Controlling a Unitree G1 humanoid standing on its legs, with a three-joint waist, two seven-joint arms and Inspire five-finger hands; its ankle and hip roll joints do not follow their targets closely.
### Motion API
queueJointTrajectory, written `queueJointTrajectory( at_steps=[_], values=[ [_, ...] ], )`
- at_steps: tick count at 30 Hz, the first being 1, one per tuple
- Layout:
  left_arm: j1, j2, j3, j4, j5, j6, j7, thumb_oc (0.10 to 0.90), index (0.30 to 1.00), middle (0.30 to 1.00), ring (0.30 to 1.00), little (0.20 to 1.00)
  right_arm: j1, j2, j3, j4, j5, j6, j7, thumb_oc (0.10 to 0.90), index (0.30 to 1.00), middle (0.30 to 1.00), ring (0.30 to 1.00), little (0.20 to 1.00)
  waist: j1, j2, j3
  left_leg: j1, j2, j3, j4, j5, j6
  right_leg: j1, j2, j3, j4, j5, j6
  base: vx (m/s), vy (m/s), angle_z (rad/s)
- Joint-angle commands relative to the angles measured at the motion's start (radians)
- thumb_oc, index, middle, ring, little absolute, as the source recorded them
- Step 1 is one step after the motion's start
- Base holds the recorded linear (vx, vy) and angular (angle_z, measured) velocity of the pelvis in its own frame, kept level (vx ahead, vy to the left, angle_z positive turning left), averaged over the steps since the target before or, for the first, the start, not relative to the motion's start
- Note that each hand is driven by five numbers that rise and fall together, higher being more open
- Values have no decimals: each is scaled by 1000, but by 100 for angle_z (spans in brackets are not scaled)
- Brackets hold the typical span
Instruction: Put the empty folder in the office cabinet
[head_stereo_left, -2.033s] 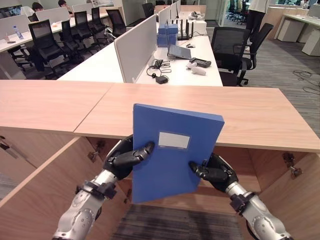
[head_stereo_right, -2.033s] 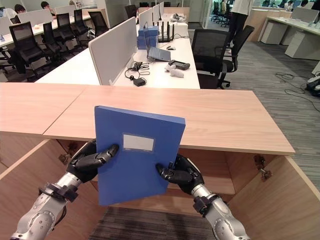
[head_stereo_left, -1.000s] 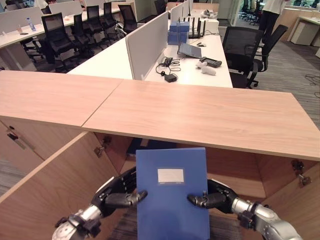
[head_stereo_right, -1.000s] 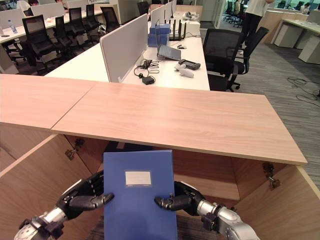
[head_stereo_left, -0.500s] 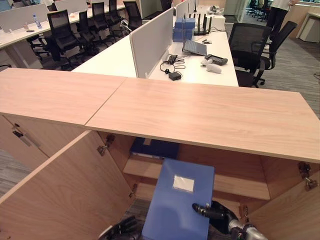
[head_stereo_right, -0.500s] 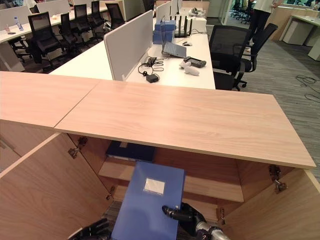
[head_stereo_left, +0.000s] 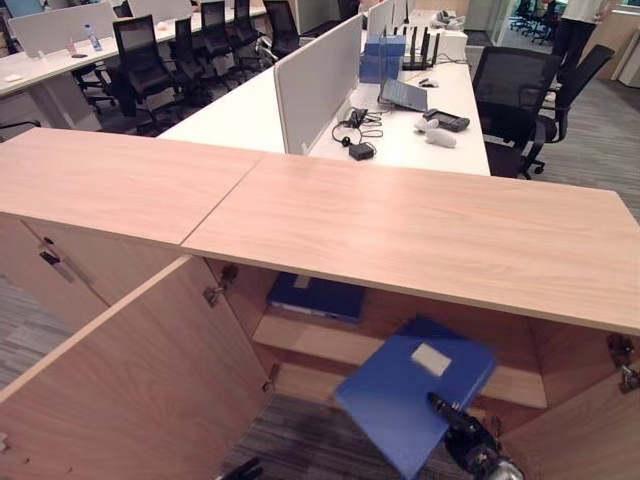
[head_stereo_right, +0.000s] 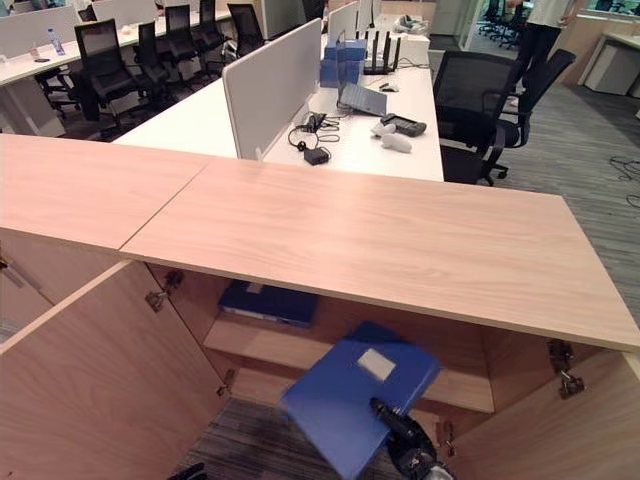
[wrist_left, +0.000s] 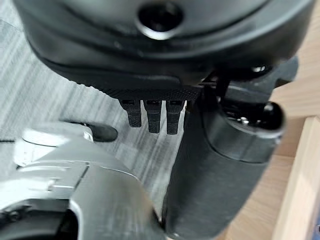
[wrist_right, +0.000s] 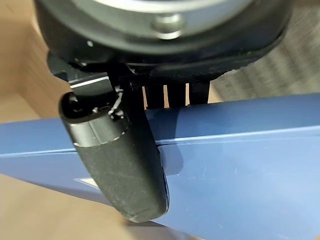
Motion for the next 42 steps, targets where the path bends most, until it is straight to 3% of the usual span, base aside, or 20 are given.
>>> queueJointTrajectory(
  at_steps=[1,6,12,19,25,32,40,41,42],
  values=[
    [-87,40,-67,-21,55,-53,22,800,900,900,900,900,-215,-13,-88,-10,139,-153,-14,400,300,300,300,300,29,-12,42,-25,-47,-14,-1,-36,28,98,-9,53,28,-161,53,-41,-30,1],
    [-93,72,-167,-89,118,-65,25,800,900,900,900,900,-402,-81,-167,78,240,-207,-76,400,300,300,300,300,62,14,83,-72,-49,-27,-1,-23,29,55,-9,48,43,-165,56,-80,-15,6],
    [-129,107,-239,-156,95,-73,31,800,900,900,900,900,-665,-206,-210,164,321,-255,-143,400,300,300,300,300,96,62,135,-149,-57,-48,3,5,31,-42,-15,42,95,-169,57,-102,4,6],
    [-159,136,-283,-219,26,-91,45,800,900,900,900,900,-960,-349,-175,227,356,-294,-208,400,300,300,300,300,135,111,173,-236,-60,-55,13,31,24,-148,-33,43,155,-177,58,-52,2,10],
    [-177,165,-275,-300,-75,-103,38,800,900,900,900,900,-1100,-451,-137,275,372,-301,-240,400,300,300,300,300,160,144,209,-333,-62,-55,70,27,14,-234,-51,51,201,-184,60,-37,-10,2],
    [-194,229,-295,-441,-124,-111,16,800,900,900,900,900,-1206,-531,-96,320,401,-302,-268,400,300,300,300,300,182,155,220,-503,-63,-64,221,-27,6,-403,-58,77,344,-231,55,-16,-28,1],
    [-224,275,-305,-518,-167,-113,13,800,900,900,900,900,-1257,-560,-82,337,426,-323,-303,400,300,300,300,300,179,156,205,-619,-74,-88,285,-50,-1,-540,-57,80,453,-263,54,12,-26,5],
    [-232,285,-303,-541,-176,-118,16,800,900,900,900,900,-1270,-559,-72,343,423,-324,-314,800,900,900,900,900,177,156,200,-639,-75,-89,290,-53,-1,-568,-55,83,472,-266,53,13,-6,11],
    [-232,285,-302,-542,-177,-117,16,800,900,900,900,900,-1272,-559,-71,343,423,-324,-315,800,900,900,900,900,177,155,198,-642,-76,-89,291,-53,-1,-571,-55,84,474,-267,53,15,-7,8]
  ],
)
